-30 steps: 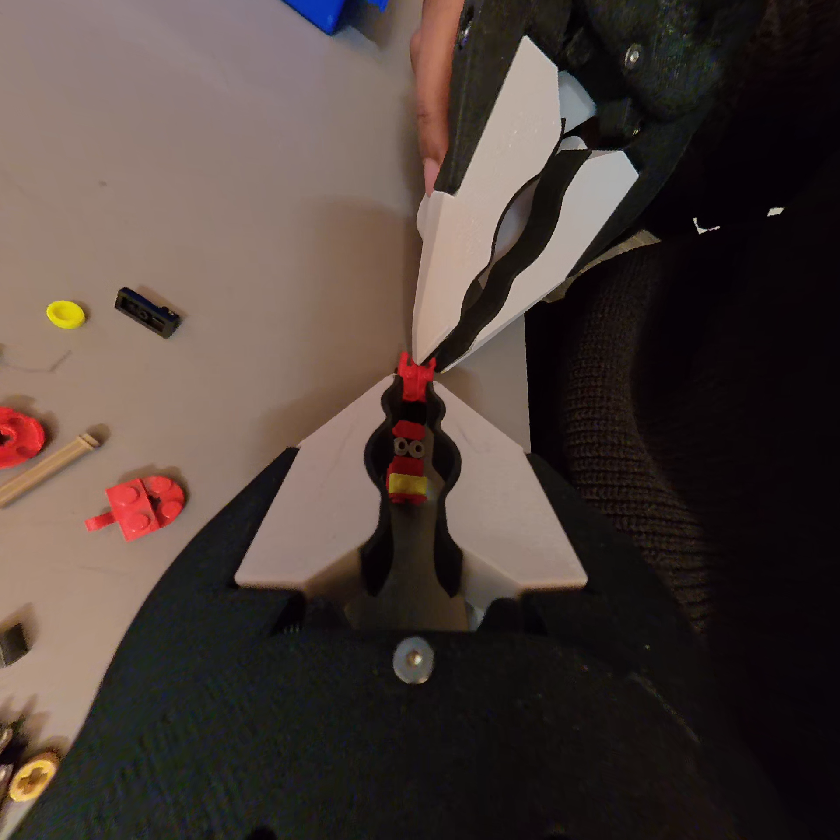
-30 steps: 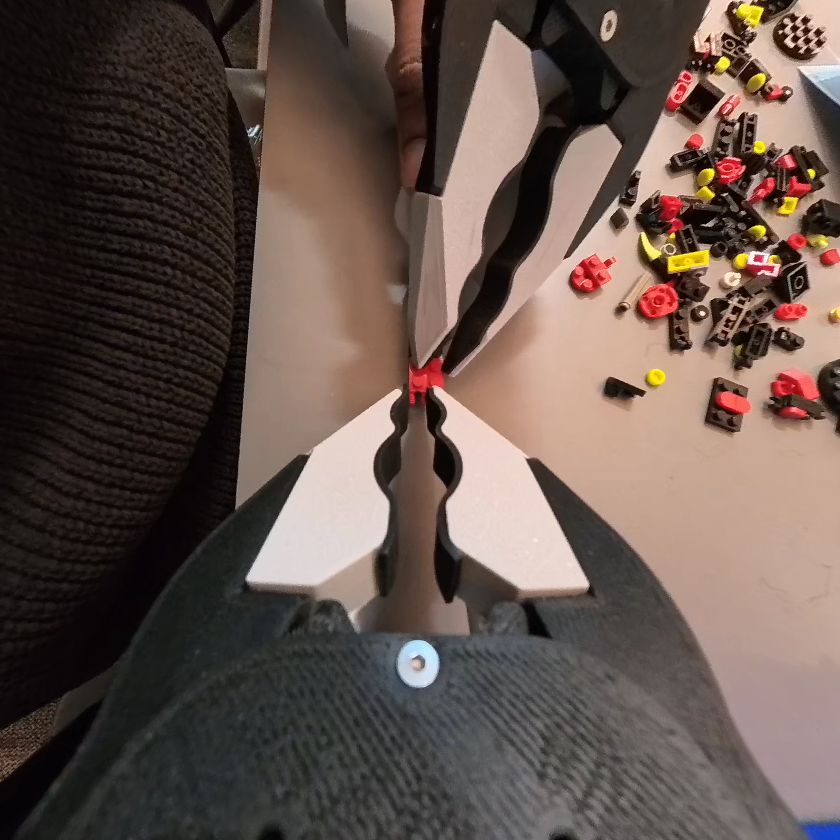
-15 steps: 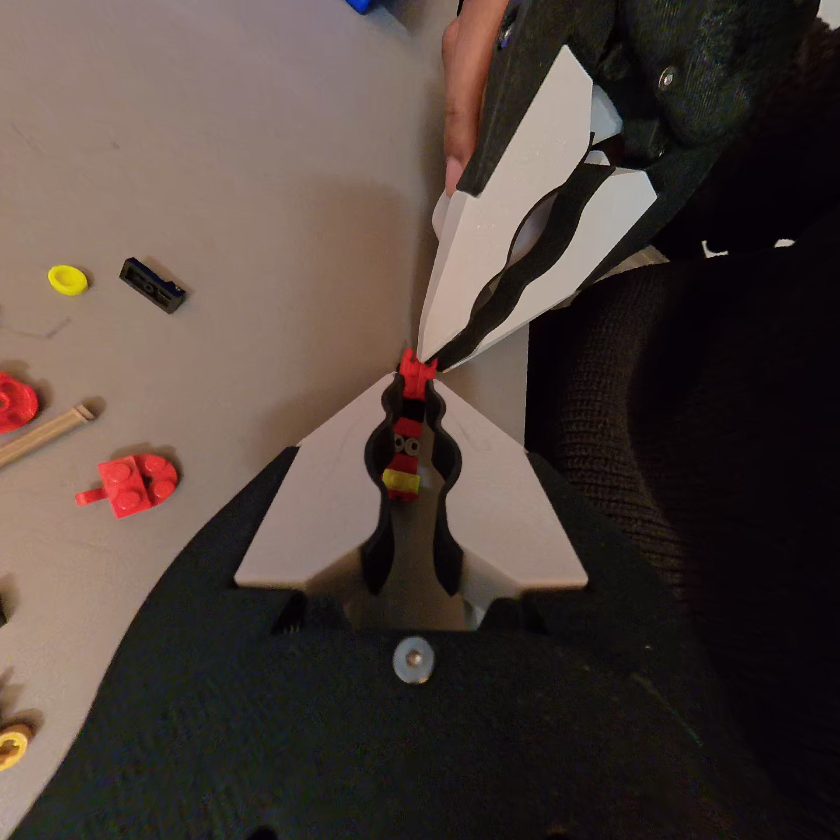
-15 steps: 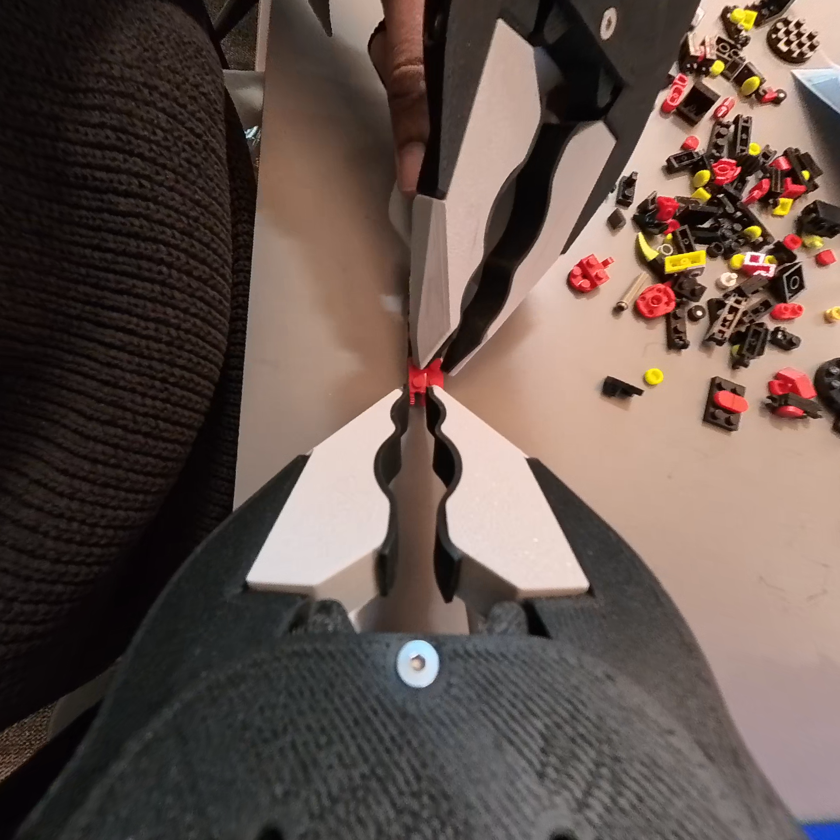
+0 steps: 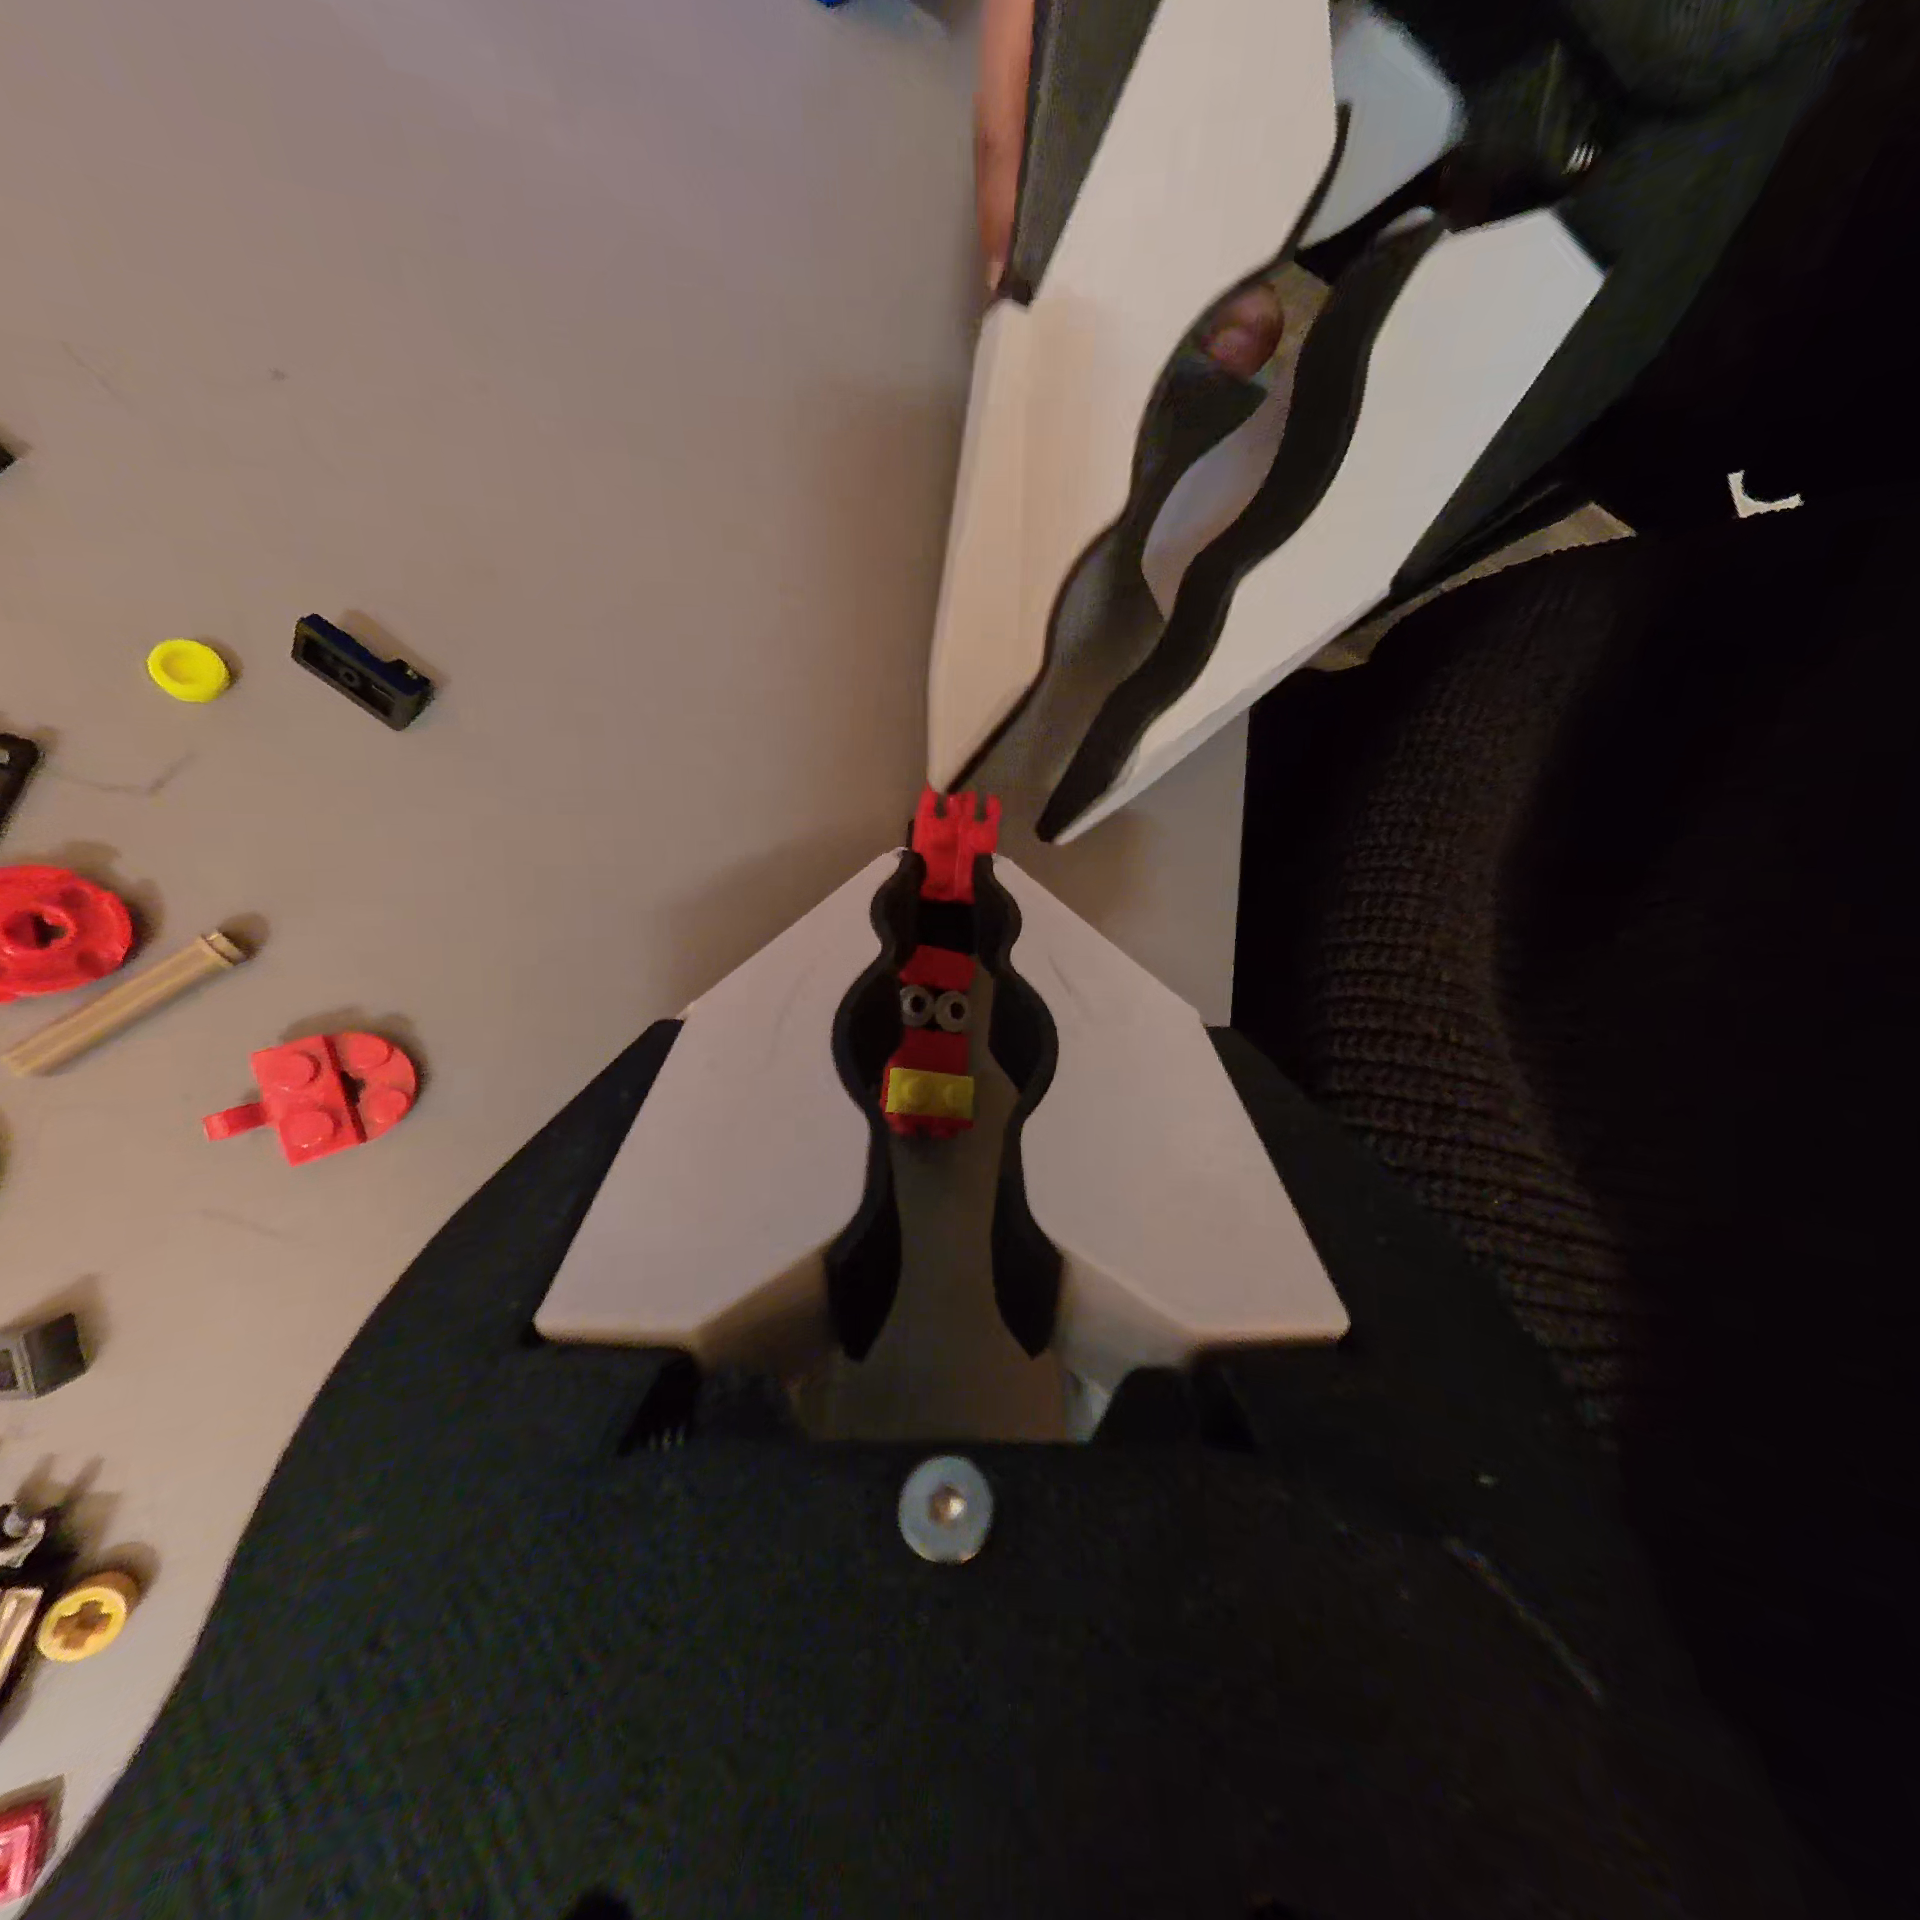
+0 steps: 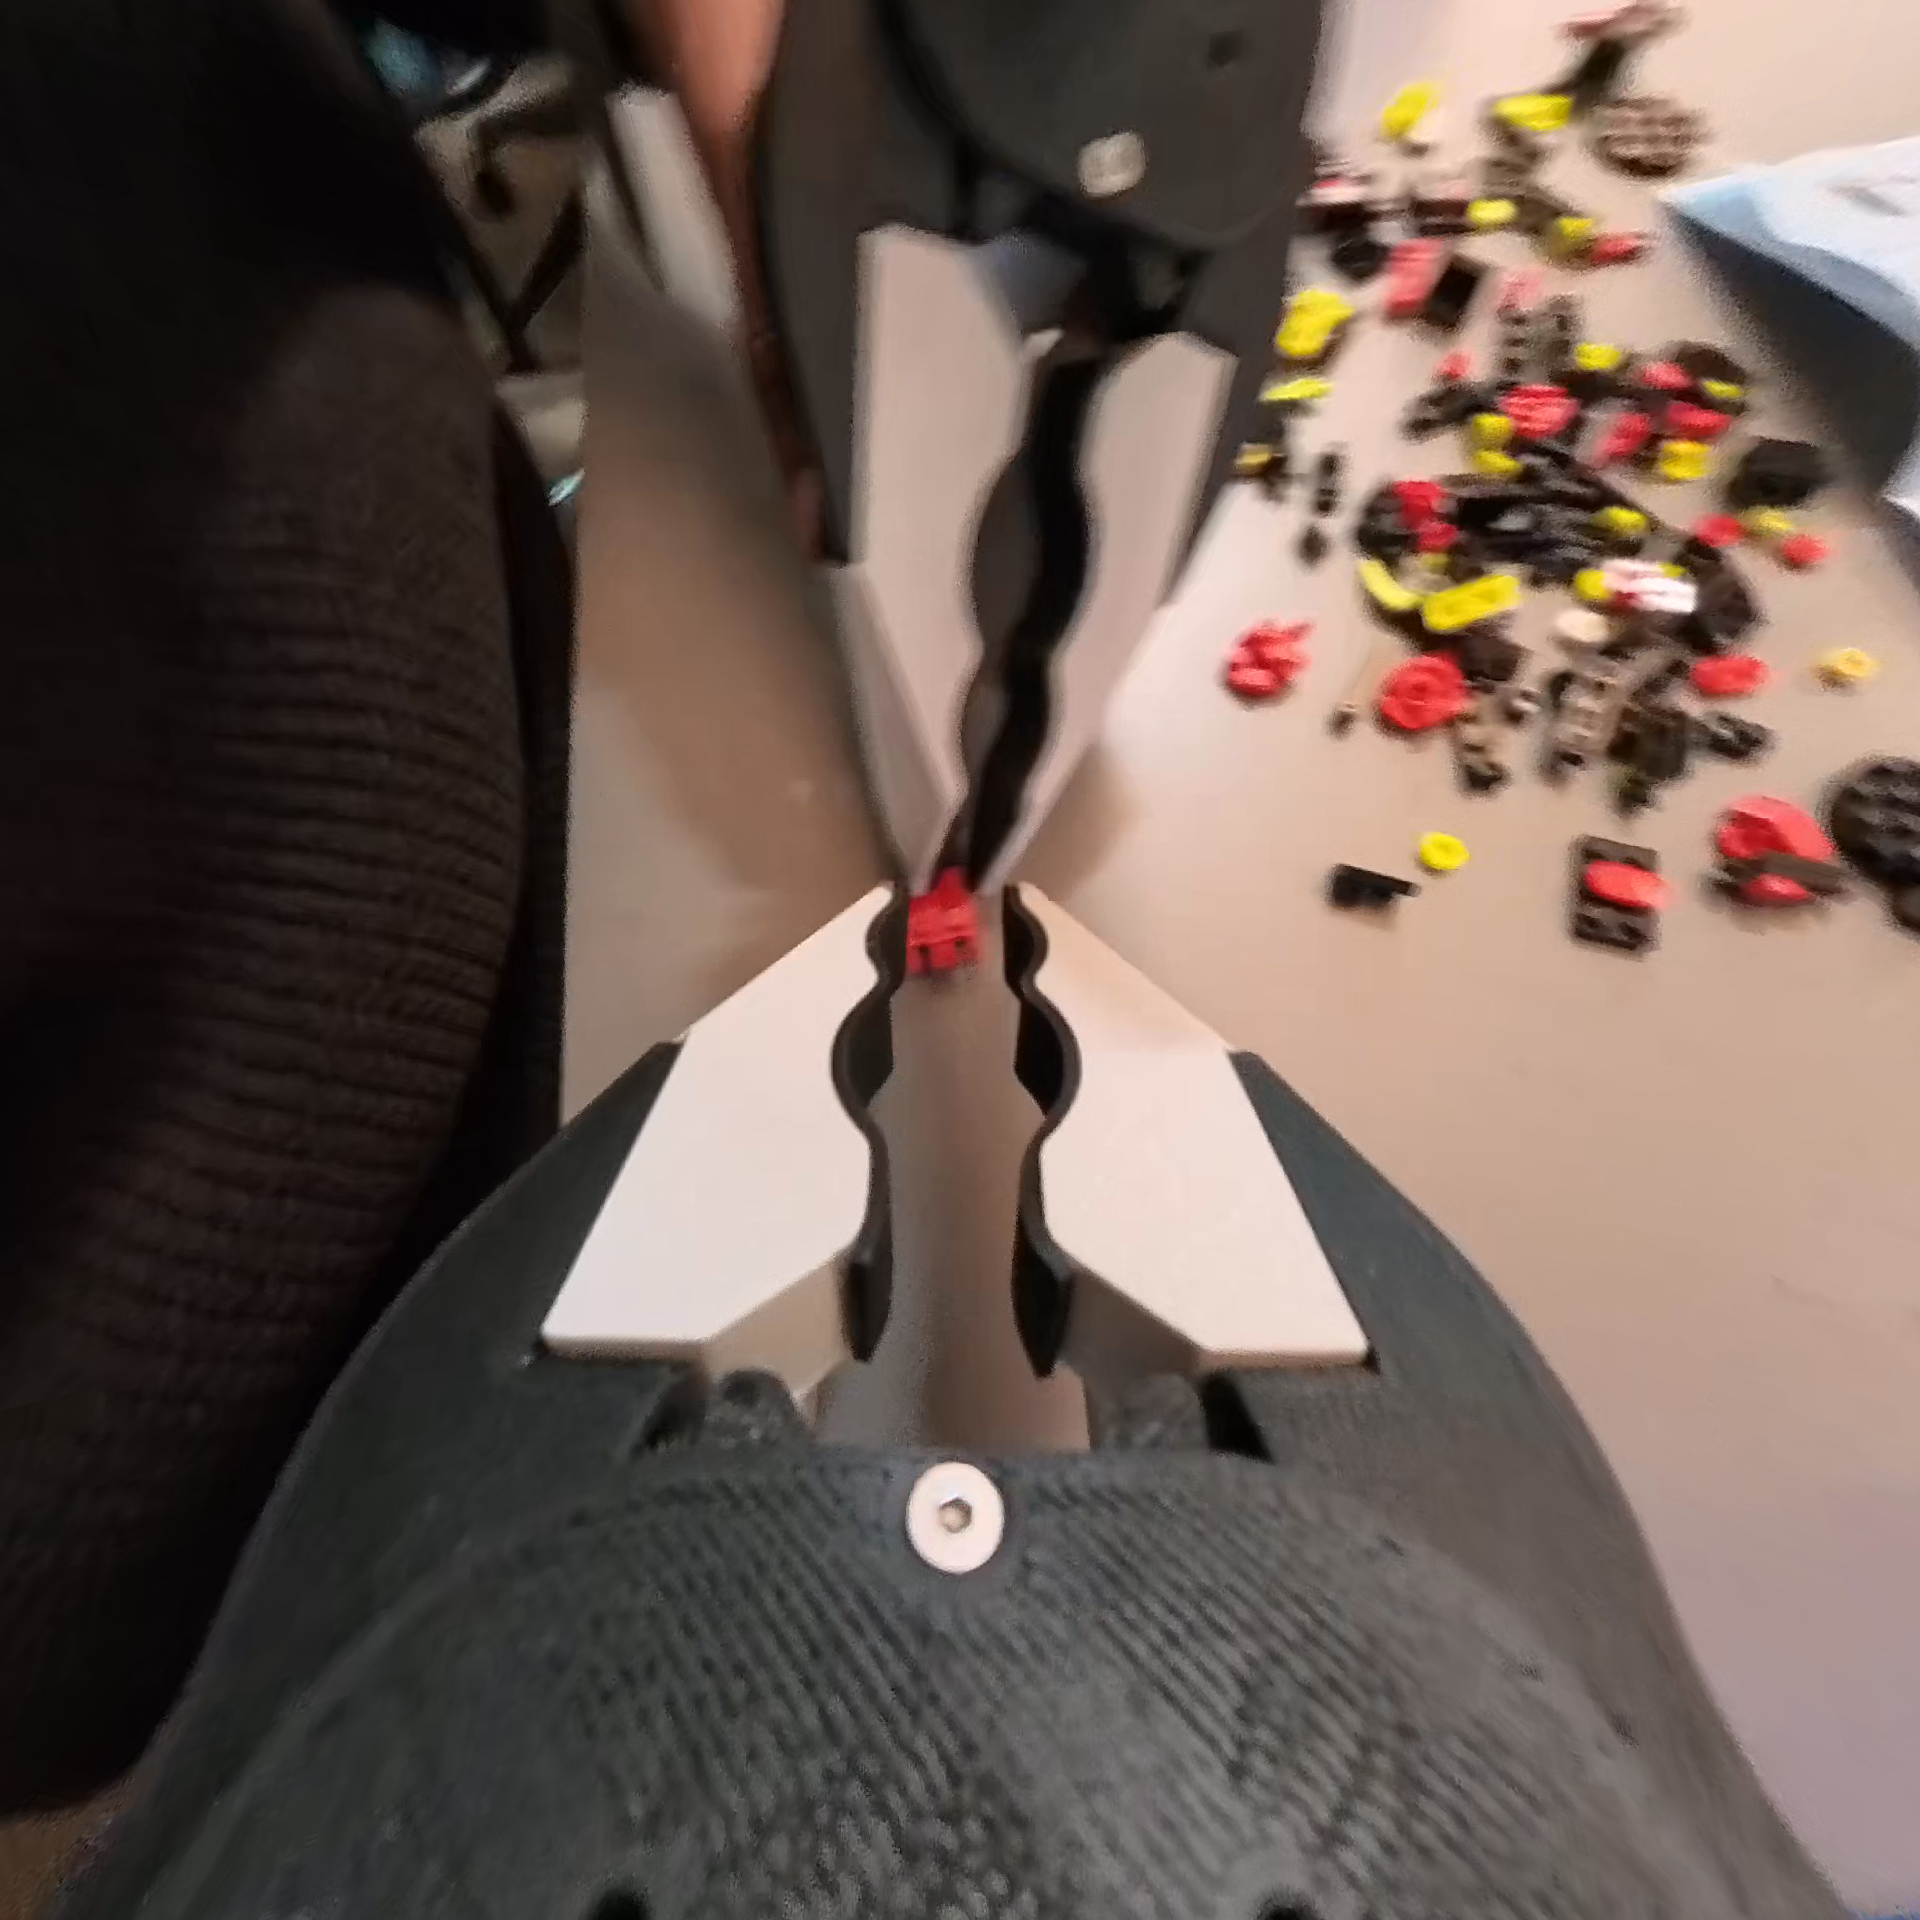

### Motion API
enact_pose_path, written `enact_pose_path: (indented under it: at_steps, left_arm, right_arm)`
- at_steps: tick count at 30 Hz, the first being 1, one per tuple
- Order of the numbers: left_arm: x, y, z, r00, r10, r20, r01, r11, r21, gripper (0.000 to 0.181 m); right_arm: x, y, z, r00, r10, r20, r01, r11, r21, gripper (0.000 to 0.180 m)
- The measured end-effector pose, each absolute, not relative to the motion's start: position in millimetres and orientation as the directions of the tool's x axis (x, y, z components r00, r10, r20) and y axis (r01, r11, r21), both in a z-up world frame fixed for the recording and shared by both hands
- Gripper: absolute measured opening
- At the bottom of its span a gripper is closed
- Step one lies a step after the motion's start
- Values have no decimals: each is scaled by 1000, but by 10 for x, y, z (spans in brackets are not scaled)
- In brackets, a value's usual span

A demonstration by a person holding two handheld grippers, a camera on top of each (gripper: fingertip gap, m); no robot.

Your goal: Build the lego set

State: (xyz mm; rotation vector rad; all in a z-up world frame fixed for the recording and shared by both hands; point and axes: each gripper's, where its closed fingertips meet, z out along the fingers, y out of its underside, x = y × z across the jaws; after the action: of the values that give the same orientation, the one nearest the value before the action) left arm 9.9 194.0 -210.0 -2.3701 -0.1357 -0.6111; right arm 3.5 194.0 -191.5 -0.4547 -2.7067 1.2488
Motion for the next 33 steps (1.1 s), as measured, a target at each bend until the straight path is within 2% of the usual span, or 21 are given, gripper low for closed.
enact_pose_path:
  at_steps: [4,12,14,16,21,33]
  left_arm:
    - [99,1940,-2100,884,-65,463,255,-764,-593,12]
    - [101,1939,-2103,881,-67,468,259,-760,-596,12]
    - [101,1940,-2103,879,-67,472,263,-759,-596,12]
    - [101,1940,-2103,878,-67,474,265,-758,-596,12]
    - [103,1940,-2103,878,-66,474,265,-757,-597,12]
    - [101,1937,-2107,878,-65,474,266,-757,-597,11]
  right_arm:
    - [-40,2002,-2021,-921,385,-62,306,615,-727,16]
    - [1,1976,-2053,-920,377,-110,337,611,-716,14]
    - [49,1946,-2036,-923,357,-145,347,606,-716,6]
    - [79,1924,-2033,-932,338,-134,327,619,-714,0]
    - [101,1892,-2054,-947,313,-72,271,659,-702,0]
    - [99,1896,-2072,-941,328,-89,292,648,-704,0]
